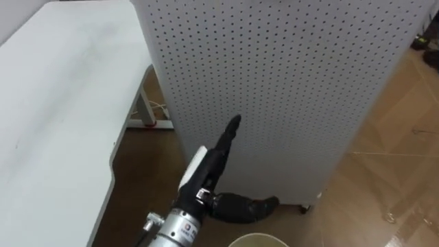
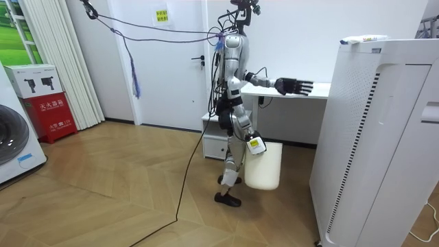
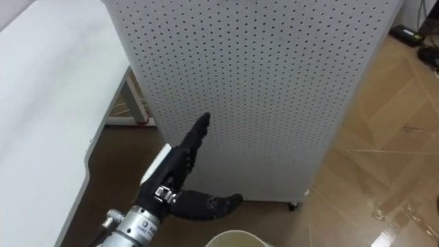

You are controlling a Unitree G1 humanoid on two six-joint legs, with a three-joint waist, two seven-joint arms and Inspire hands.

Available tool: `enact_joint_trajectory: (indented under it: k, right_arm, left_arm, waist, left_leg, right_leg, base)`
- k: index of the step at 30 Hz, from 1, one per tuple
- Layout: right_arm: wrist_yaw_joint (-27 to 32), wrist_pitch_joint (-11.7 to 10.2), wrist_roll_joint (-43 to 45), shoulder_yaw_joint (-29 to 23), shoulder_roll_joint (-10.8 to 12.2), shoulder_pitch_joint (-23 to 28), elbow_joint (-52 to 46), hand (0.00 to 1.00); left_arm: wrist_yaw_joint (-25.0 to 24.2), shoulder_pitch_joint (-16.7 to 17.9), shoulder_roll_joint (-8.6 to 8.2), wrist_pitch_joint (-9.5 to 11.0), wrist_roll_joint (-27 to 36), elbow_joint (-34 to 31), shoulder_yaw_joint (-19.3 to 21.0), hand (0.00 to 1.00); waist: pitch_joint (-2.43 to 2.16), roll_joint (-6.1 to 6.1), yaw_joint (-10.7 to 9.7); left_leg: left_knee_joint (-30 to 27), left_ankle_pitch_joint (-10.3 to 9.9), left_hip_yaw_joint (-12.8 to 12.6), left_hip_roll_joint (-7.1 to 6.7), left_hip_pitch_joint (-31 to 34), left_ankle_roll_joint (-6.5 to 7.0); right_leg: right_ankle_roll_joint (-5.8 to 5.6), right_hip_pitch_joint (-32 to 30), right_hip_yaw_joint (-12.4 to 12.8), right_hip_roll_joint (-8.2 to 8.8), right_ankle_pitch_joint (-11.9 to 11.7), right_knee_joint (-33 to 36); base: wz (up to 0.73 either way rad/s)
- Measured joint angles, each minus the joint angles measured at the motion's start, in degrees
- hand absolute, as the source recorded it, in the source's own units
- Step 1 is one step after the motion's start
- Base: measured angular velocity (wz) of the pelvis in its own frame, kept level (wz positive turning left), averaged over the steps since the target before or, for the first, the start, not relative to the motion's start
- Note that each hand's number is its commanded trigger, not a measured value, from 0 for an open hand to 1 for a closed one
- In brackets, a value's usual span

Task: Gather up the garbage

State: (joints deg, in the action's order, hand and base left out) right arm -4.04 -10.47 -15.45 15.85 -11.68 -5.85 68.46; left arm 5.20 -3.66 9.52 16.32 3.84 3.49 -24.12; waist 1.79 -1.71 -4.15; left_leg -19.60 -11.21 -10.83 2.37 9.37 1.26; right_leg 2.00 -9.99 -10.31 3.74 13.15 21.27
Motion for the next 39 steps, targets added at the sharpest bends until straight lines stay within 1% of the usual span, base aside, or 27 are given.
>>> enact_joint_trajectory:
  k: [2,6,7,8,10,12,13,14,15,16,17,18,19,20,21,23,24,25,26,27,28,29,30,31,33,35,39]
  right_arm:
    - [0.09,0.0,0.01,-0.87,-0.11,0.79,-0.09,1.0]
    - [-0.08,-0.03,-0.01,-1.45,-0.04,2.32,0.34,1.0]
    - [-0.14,0.02,-0.01,-1.51,-0.17,3.06,0.37,1.0]
    - [-0.37,0.08,0.0,-1.82,-0.26,3.62,0.34,1.0]
    - [-0.94,0.07,0.05,-3.27,-0.14,4.23,0.32,1.0]
    - [-1.21,0.05,0.02,-3.72,-0.12,4.34,0.32,1.0]
    - [-1.25,0.03,0.05,-3.71,-0.01,4.54,0.32,1.0]
    - [-1.36,0.03,0.23,-3.69,0.11,4.88,0.29,1.0]
    - [-1.51,0.03,0.4,-3.68,0.07,5.05,0.25,1.0]
    - [-1.55,0.03,0.51,-3.66,0.03,5.49,0.09,1.0]
    - [-1.54,0.05,0.47,-3.66,0.01,5.9,0.06,1.0]
    - [-1.53,0.08,0.21,-3.67,-0.01,6.15,0.06,1.0]
    - [-1.43,0.21,0.1,-3.74,-0.31,6.35,0.11,1.0]
    - [-1.28,0.35,0.2,-4.07,-0.58,6.38,0.27,1.0]
    - [-1.19,0.4,0.28,-4.28,-0.6,6.39,0.33,1.0]
    - [-1.02,0.41,0.51,-4.27,-0.57,6.41,0.44,1.0]
    - [-1.0,0.41,0.43,-4.25,-0.62,6.42,0.55,1.0]
    - [-0.94,0.54,0.12,-4.06,-0.76,6.51,0.74,1.0]
    - [-0.85,0.62,-0.06,-4.06,-1.05,6.59,0.73,1.0]
    - [-0.8,0.71,-0.07,-4.09,-1.16,6.69,0.73,1.0]
    - [-0.74,1.04,0.03,-4.14,-1.37,6.71,0.59,1.0]
    - [-0.62,1.22,0.07,-4.17,-1.43,6.68,0.35,1.0]
    - [-0.58,1.22,0.19,-4.17,-1.39,6.74,0.34,1.0]
    - [-0.36,1.22,0.39,-4.27,-1.4,6.76,0.35,1.0]
    - [-0.13,1.22,0.48,-4.66,-1.36,6.93,0.36,1.0]
    - [0.15,1.24,1.69,-4.72,-1.28,6.94,0.22,1.0]
    - [0.36,1.6,1.81,-4.66,-1.31,7.07,-0.78,1.0]
  left_arm:
    - [1.61,1.7,1.22,0.22,-1.18,-4.4,1.68,0.0]
    - [3.67,2.01,1.55,0.29,-3.64,-8.06,4.71,0.0]
    - [4.58,2.0,1.56,0.32,-4.23,-8.76,5.13,0.0]
    - [5.27,1.97,1.48,0.34,-5.03,-9.24,5.71,0.0]
    - [6.31,1.98,1.72,0.39,-7.34,-9.3,6.75,0.0]
    - [7.2,1.97,1.8,0.42,-9.1,-9.34,8.2,0.0]
    - [8.13,1.89,1.68,0.42,-10.03,-9.44,9.22,0.0]
    - [9.19,1.89,1.59,0.42,-11.11,-9.65,10.34,0.0]
    - [9.68,1.89,1.6,0.42,-11.43,-9.85,10.89,0.0]
    - [10.65,1.9,1.5,0.43,-11.72,-10.56,11.8,0.0]
    - [11.28,1.88,1.4,0.65,-12.36,-11.47,12.63,0.0]
    - [11.7,1.83,1.48,1.16,-12.41,-11.69,12.89,0.0]
    - [12.38,1.83,1.48,2.28,-12.42,-11.95,13.49,0.0]
    - [13.17,1.81,1.5,3.21,-12.83,-12.08,14.08,0.0]
    - [13.45,1.82,1.49,3.73,-13.23,-12.09,14.43,0.0]
    - [15.17,1.82,1.74,4.73,-15.26,-12.71,15.9,0.0]
    - [15.48,1.82,1.75,4.8,-16.29,-13.02,16.28,0.0]
    - [15.57,1.82,1.75,4.81,-18.23,-14.23,17.12,0.0]
    - [15.83,1.73,1.78,5.11,-19.27,-15.77,17.73,0.0]
    - [16.27,1.74,1.84,5.44,-19.8,-16.34,17.86,0.0]
    - [17.35,1.73,2.07,5.74,-21.2,-17.38,18.04,0.0]
    - [18.17,1.72,2.45,5.92,-22.85,-18.23,18.42,0.0]
    - [18.45,1.72,2.67,5.96,-23.62,-18.5,18.51,0.0]
    - [18.54,1.69,3.0,5.96,-24.86,-19.42,18.55,0.0]
    - [18.44,1.67,3.04,5.95,-26.02,-20.7,18.59,0.0]
    - [18.43,1.42,3.63,5.96,-26.02,-21.54,18.88,0.0]
    - [19.73,-0.41,5.02,5.95,-26.67,-21.61,19.0,0.0]
  waist:
    - [-0.4,0.38,0.07]
    - [-1.09,1.78,-0.27]
    - [-1.31,2.13,-0.33]
    - [-1.35,2.29,-0.26]
    - [-1.35,2.65,-0.31]
    - [-1.28,2.85,-0.07]
    - [-1.27,2.87,0.16]
    - [-1.24,2.83,0.88]
    - [-1.16,2.62,1.3]
    - [-1.11,2.11,1.53]
    - [-1.1,1.88,1.48]
    - [-0.98,1.98,1.49]
    - [-0.94,1.95,1.59]
    - [-0.94,1.79,1.47]
    - [-0.94,1.79,1.52]
    - [-0.82,1.98,2.75]
    - [-0.82,1.98,3.11]
    - [-0.82,2.01,3.42]
    - [-0.83,2.01,3.66]
    - [-0.93,2.18,4.15]
    - [-1.1,2.44,4.71]
    - [-1.26,2.54,4.88]
    - [-1.19,2.83,4.73]
    - [-0.93,3.22,4.38]
    - [-0.82,3.46,4.42]
    - [-0.87,3.35,4.07]
    - [-0.85,2.83,4.46]
  left_leg:
    - [0.38,0.0,0.01,0.01,-2.17,0.0]
    - [0.79,-0.01,0.1,0.18,-4.69,-0.03]
    - [0.79,-0.25,0.1,0.45,-5.56,-0.43]
    - [0.14,-0.85,0.07,1.03,-6.21,-1.4]
    - [-1.49,-1.5,-0.15,1.82,-6.85,-2.36]
    - [-4.26,-1.8,-0.12,2.54,-6.61,-2.66]
    - [-7.69,-1.99,-0.14,3.33,-5.67,-2.93]
    - [-12.55,-1.98,-0.06,4.36,-4.3,-2.94]
    - [-15.15,-1.97,-0.04,5.07,-3.6,-2.95]
    - [-20.4,-1.74,0.35,6.22,-1.82,-3.2]
    - [-25.08,-0.85,1.57,7.02,0.12,-3.41]
    - [-26.83,-0.24,2.05,7.07,1.06,-3.4]
    - [-27.76,-0.54,3.33,6.52,2.17,-3.36]
    - [-25.77,-0.97,4.56,4.91,2.96,-2.78]
    - [-24.45,-0.99,5.18,4.18,3.46,-2.74]
    - [-16.99,-0.52,6.8,1.11,5.31,-3.36]
    - [-14.47,-0.18,7.01,0.65,5.51,-3.3]
    - [-9.01,1.05,7.93,-0.25,5.68,-3.67]
    - [-4.84,3.28,9.29,-0.91,5.74,-3.23]
    - [-4.04,4.56,9.6,-1.23,5.41,-3.03]
    - [-3.24,6.02,9.5,-1.77,4.59,-2.24]
    - [-3.22,6.72,9.15,-2.4,3.99,-1.48]
    - [-3.36,6.63,9.12,-2.75,3.7,-1.26]
    - [-3.75,6.11,9.25,-3.24,3.78,-0.87]
    - [-4.21,5.32,9.21,-3.55,4.25,-0.64]
    - [-4.31,4.91,9.44,-4.25,4.43,-0.24]
    - [-4.78,4.02,9.43,-4.48,4.24,-0.11]
  right_leg:
    - [0.15,2.22,0.02,-0.14,0.15,-0.77]
    - [0.31,5.28,-0.1,-0.41,0.46,-1.88]
    - [0.39,6.32,-0.28,-0.69,0.51,-2.4]
    - [0.54,7.33,-0.72,-1.15,0.53,-2.87]
    - [0.81,8.58,-0.86,-1.67,0.69,-3.45]
    - [1.27,9.28,-0.8,-2.15,0.97,-3.22]
    - [1.71,9.47,-0.34,-2.64,1.35,-2.89]
    - [2.21,9.55,0.92,-3.24,1.88,-1.96]
    - [2.54,9.62,1.39,-3.65,2.08,-1.37]
    - [3.26,9.75,2.38,-4.62,2.57,-0.14]
    - [3.87,9.76,2.6,-5.26,3.34,1.3]
    - [4.1,9.82,3.11,-5.42,3.77,2.09]
    - [4.43,10.11,4.45,-5.82,4.48,3.3]
    - [4.6,10.34,5.25,-5.82,4.85,3.73]
    - [4.63,10.53,5.69,-5.79,4.87,3.69]
    - [4.91,11.07,7.75,-5.82,5.07,3.49]
    - [4.92,11.1,8.26,-5.95,5.2,3.49]
    - [4.89,11.1,8.83,-6.16,5.72,3.53]
    - [4.76,11.12,9.5,-6.43,6.37,3.84]
    - [4.57,11.1,10.36,-6.43,6.71,4.06]
    - [3.98,11.14,10.73,-6.09,7.29,4.12]
    - [3.37,11.5,9.8,-5.21,7.72,3.87]
    - [3.2,11.92,9.11,-4.72,7.82,3.35]
    - [2.9,12.28,8.52,-4.15,7.98,2.99]
    - [2.81,12.37,8.41,-3.71,8.02,2.12]
    - [2.52,13.44,7.25,-3.07,8.03,0.31]
    - [2.43,14.45,7.07,-2.9,8.01,-0.68]
  base:
    - [-0.13]
    - [0.01]
    - [0.06]
    - [0.04]
    - [-0.05]
    - [-0.17]
    - [-0.33]
    - [-0.44]
    - [-0.54]
    - [-0.39]
    - [-0.3]
    - [-0.22]
    - [-0.27]
    - [-0.31]
    - [-0.41]
    - [-0.58]
    - [-0.53]
    - [-0.4]
    - [-0.4]
    - [-0.46]
    - [-0.49]
    - [-0.35]
    - [-0.06]
    - [0.07]
    - [0.02]
    - [0.12]
    - [0.07]
